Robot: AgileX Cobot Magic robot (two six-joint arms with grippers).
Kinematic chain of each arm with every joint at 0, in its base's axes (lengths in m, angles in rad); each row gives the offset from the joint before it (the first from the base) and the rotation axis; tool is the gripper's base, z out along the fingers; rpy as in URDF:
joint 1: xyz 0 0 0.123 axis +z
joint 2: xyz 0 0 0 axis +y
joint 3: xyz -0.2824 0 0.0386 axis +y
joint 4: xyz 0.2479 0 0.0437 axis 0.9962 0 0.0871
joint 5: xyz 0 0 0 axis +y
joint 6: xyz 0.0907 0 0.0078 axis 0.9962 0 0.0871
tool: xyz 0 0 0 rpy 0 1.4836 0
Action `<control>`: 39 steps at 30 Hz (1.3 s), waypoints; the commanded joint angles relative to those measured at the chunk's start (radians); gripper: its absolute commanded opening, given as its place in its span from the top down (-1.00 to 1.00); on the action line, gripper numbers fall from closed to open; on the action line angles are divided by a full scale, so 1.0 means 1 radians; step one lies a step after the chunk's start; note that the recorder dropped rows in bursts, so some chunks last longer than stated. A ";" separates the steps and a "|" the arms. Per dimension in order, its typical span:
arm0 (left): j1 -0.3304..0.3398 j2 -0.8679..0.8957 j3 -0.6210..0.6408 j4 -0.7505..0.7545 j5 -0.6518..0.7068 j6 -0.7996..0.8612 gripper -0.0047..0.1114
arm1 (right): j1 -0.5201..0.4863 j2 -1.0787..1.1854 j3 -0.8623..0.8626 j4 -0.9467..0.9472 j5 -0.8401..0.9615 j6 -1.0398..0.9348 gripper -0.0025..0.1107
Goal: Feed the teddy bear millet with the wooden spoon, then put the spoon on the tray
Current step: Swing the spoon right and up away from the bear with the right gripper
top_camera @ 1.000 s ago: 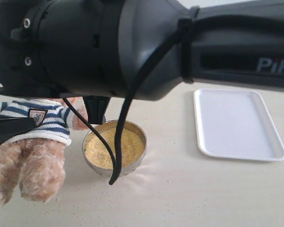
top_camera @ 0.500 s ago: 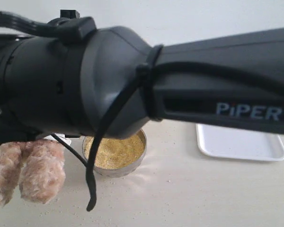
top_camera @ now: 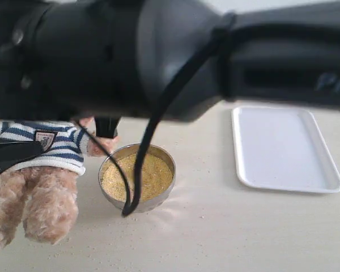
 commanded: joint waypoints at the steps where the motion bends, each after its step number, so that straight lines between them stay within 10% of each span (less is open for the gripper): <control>1: -0.008 -0.003 0.003 -0.016 0.024 0.008 0.83 | -0.158 -0.132 0.000 0.258 -0.084 0.005 0.96; 8: -0.008 -0.003 0.001 -0.016 -0.010 0.008 0.83 | -0.503 -0.268 0.000 0.915 -0.138 -0.280 0.96; 14: -0.008 -0.003 0.001 -0.016 -0.090 0.008 0.83 | -0.653 -0.293 0.048 1.050 -0.150 -0.322 0.96; 27: -0.008 0.032 -0.092 -0.016 -0.139 0.076 0.83 | -0.709 -0.321 0.491 1.104 -0.484 -0.362 0.96; 39: -0.031 0.199 -0.156 -0.016 -0.110 0.083 0.83 | -0.709 -0.344 0.518 1.120 -0.547 -0.373 0.96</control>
